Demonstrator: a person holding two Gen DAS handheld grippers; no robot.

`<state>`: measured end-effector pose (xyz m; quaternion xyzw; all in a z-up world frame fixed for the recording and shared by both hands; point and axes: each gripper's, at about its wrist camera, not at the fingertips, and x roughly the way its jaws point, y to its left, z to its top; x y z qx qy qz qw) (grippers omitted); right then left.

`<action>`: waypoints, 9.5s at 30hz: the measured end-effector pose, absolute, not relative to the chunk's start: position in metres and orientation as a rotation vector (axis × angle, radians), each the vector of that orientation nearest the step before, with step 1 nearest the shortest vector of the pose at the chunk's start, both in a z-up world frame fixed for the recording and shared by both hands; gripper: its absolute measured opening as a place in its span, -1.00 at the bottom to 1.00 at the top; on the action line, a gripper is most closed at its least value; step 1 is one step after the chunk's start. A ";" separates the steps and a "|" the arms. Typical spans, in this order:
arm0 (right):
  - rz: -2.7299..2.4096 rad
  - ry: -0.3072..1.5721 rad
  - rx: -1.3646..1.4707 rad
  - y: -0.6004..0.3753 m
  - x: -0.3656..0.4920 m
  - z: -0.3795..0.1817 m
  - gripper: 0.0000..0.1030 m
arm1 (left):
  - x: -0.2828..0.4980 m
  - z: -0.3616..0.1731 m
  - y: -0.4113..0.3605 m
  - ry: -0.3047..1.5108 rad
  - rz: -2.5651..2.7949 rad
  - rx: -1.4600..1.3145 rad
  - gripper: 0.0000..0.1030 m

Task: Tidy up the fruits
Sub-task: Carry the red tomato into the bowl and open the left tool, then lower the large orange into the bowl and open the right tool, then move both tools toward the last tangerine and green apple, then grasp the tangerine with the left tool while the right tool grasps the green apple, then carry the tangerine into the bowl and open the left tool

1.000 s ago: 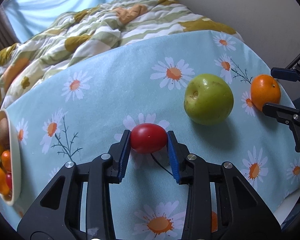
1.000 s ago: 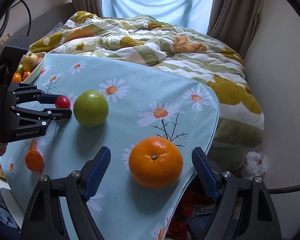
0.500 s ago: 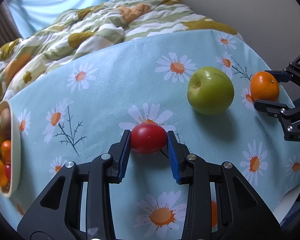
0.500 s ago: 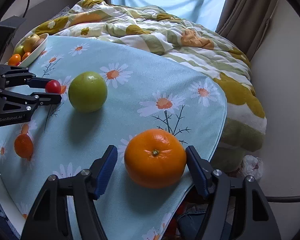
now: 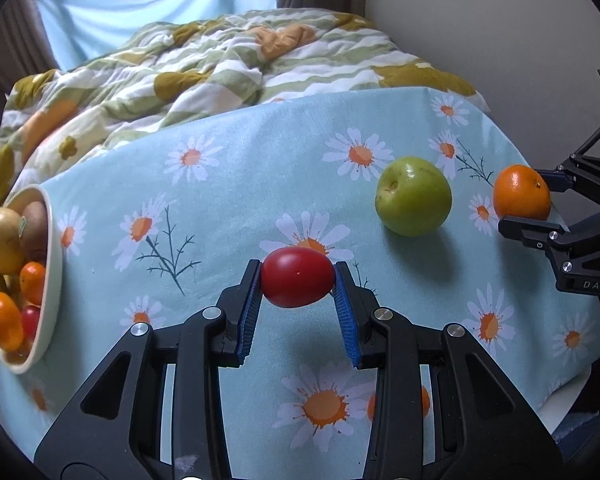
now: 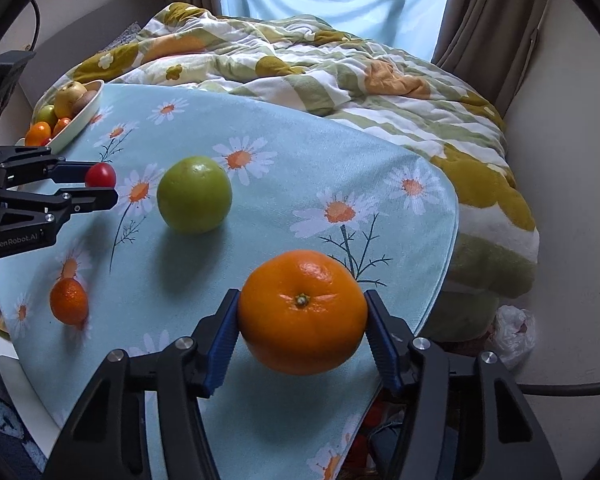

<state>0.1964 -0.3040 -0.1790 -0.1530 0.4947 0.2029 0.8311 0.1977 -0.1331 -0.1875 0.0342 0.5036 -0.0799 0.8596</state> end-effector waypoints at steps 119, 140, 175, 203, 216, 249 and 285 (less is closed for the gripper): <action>0.671 1.033 -0.225 0.106 0.222 -0.148 0.73 | 0.098 -0.148 0.208 1.052 0.057 -0.098 1.00; 0.528 0.985 -0.135 0.056 0.180 -0.076 0.99 | 0.092 -0.092 0.194 0.991 -0.048 -0.011 1.00; 0.402 0.934 -0.233 -0.225 0.184 -0.061 0.99 | 0.121 -0.105 -0.082 1.010 -0.251 -0.018 1.00; 0.532 1.062 -0.230 -0.260 0.226 -0.171 0.99 | 0.121 -0.213 -0.178 1.109 -0.246 0.092 -0.17; 0.597 1.078 -0.267 -0.240 0.237 -0.192 0.84 | 0.129 -0.214 -0.155 1.106 -0.162 0.027 -0.18; 0.658 1.031 -0.261 -0.199 0.213 -0.149 -0.04 | 0.117 -0.161 -0.102 1.007 -0.070 -0.038 -0.18; 0.553 1.023 -0.113 -0.012 0.195 -0.107 -0.04 | 0.151 -0.121 0.147 0.934 -0.050 -0.046 -0.18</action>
